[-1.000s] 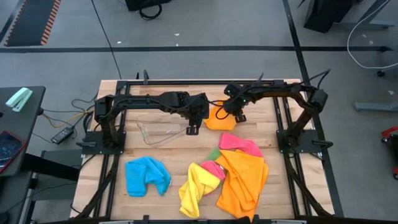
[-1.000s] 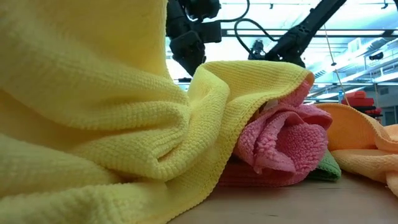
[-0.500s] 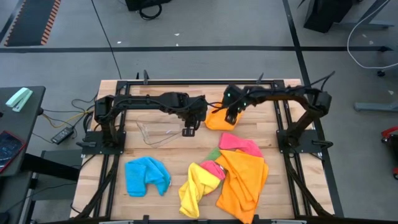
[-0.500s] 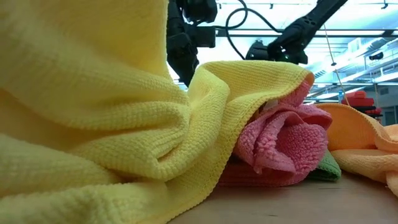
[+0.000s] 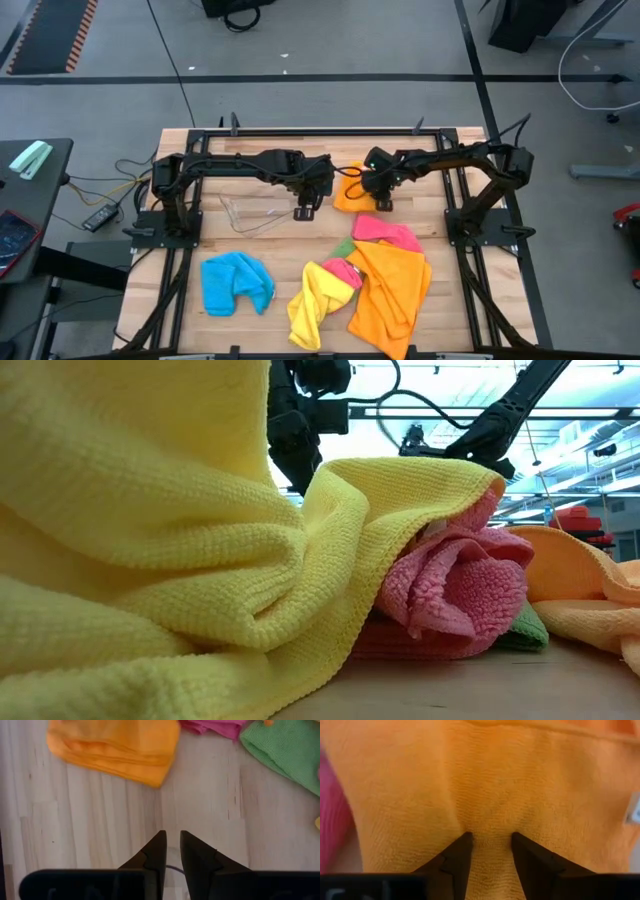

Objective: Fold microfiber towels
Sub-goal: Fold the orange microfiber towel

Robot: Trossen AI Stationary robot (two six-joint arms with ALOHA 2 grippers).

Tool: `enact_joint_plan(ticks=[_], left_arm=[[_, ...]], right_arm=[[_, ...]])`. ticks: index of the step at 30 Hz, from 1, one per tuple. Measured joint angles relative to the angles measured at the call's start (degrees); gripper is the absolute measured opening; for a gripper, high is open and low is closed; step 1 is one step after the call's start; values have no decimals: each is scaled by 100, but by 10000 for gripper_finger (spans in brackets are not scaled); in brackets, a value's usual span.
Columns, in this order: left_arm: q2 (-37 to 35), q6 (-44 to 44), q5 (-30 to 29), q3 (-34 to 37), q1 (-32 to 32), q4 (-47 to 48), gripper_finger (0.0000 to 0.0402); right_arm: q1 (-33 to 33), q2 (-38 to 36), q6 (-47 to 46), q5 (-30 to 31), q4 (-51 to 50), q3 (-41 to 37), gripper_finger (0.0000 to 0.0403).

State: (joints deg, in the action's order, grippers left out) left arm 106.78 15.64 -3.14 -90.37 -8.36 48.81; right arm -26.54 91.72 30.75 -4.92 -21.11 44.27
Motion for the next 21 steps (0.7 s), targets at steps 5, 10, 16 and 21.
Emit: enact_joint_plan(ticks=[5, 10, 16, 21], left_arm=[[3, 2, -2, 0, -4, -12, 55], [4, 96, -2, 0, -2, -12, 58], [15, 348, 96, 0, 23, -476, 67], [200, 454, 105, 5, 46, -1083, 84]], right_arm=[[-41, -2, 2916, 617, 208, 33, 133], [-73, -36, 2538, 1273, 172, 416, 129], [276, -268, 1232, 1398, -440, 807, 129], [622, -594, -38, 1378, -1221, 797, 128]])
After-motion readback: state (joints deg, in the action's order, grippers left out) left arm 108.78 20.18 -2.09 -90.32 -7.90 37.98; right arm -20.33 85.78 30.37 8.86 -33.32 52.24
